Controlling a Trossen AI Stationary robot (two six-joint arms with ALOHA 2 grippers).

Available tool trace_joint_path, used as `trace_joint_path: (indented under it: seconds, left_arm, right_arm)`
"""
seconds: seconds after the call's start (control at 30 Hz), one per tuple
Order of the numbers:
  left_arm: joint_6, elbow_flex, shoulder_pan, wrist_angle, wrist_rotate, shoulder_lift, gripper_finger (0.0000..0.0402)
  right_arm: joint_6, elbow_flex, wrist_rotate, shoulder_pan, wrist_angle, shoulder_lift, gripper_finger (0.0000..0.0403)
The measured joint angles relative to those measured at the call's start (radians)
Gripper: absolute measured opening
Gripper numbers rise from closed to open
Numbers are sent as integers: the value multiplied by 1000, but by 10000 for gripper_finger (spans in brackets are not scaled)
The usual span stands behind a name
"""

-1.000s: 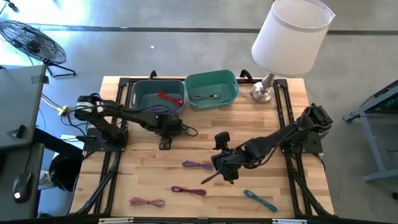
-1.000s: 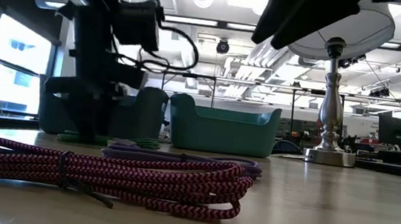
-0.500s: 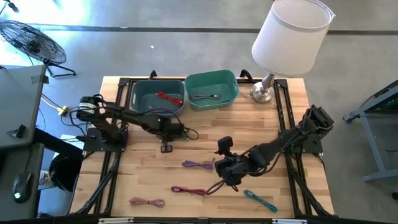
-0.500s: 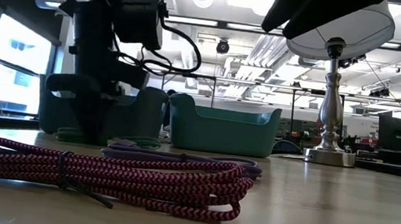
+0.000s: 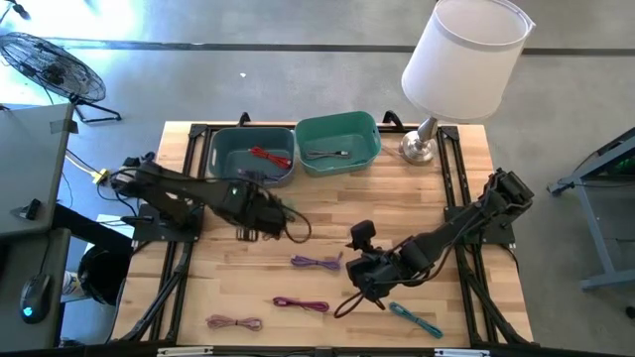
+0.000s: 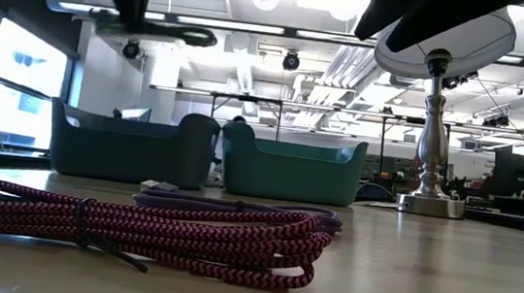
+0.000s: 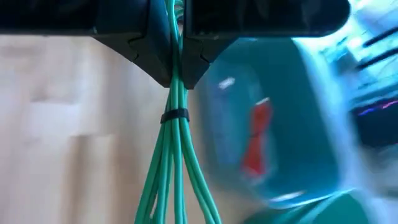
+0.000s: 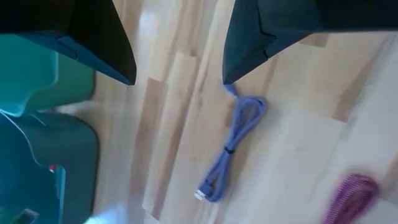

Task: Pick & Place USB Port
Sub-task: Put the green charger cable into the blue bin

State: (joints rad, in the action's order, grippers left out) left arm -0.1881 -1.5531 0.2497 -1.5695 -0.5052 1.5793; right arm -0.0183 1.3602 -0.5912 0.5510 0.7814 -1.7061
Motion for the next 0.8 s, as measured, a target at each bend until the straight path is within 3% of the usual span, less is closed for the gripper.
trace_joint_path:
  seconds: [0.13,0.27,0.47,0.57,0.8]
  left_arm:
    - [185,-37,-67,39,-63,-51,9]
    - [203,-25,-221,1,-82,-72,9]
    - [342,59,-453,31,-17,-82,8]
    - [420,137,-556,146,52,-77,8]
    - [498,290,-661,355,151,-72,14]
  right_arm:
    - [-32,0,-9,-1,32,0,232]
    - [-52,0,-10,-3,40,0,232]
    - [-63,0,-5,-3,44,0,232]
    - [-72,0,-6,-3,47,0,232]
    - [-84,0,1,-3,59,0,232]
